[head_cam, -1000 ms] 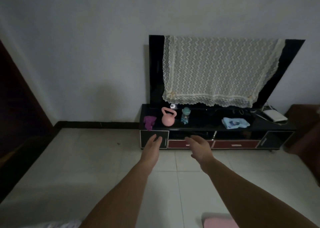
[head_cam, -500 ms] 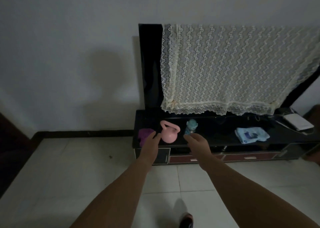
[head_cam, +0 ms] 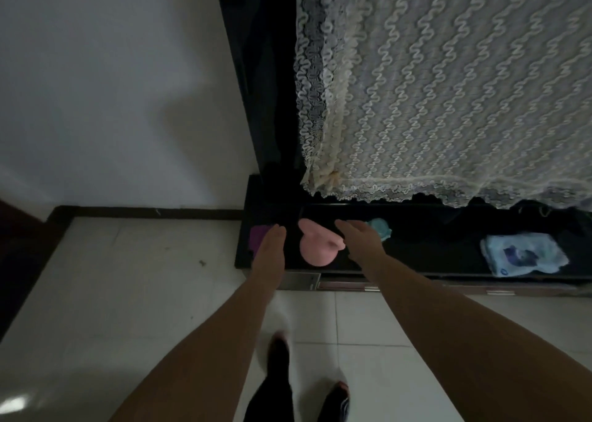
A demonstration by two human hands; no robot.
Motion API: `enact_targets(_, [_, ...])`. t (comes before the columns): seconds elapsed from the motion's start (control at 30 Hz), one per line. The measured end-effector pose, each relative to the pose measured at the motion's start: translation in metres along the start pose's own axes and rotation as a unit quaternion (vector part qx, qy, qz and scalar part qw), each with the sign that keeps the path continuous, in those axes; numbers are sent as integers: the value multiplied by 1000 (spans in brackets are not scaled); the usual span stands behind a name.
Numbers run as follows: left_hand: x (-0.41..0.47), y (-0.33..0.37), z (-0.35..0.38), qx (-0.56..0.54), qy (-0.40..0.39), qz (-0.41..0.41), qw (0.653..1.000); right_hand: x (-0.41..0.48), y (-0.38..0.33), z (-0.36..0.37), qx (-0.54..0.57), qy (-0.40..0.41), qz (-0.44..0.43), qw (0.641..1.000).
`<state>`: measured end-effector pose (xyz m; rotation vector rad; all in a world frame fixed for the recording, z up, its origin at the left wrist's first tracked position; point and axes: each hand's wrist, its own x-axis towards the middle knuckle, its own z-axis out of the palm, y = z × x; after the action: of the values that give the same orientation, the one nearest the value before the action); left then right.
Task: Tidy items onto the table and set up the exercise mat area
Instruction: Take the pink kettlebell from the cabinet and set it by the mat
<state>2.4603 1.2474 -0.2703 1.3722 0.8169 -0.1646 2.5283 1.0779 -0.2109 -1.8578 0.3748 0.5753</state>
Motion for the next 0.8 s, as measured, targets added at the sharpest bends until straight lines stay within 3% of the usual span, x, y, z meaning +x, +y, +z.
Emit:
enact_targets(0.13, [30,4,3,-38,10,-46,998,51,4,13,-93,-31,13,995])
enact_targets(0.27, [57,12,-7,-24,2,-54,998,102,9,39,-227,-115,16,967])
enact_targets(0.47, [98,18,-34,-13,-31,-105,994,162,30,77,-335,-149,31,930])
enact_targets(0.6, [116,20,-44,-7,-17,-104,994,198,50,88,-365,-136,75,918])
enact_targets(0.8, [120,8,-67,9,-15,-142,990,215,54,92,-359,-164,74,916])
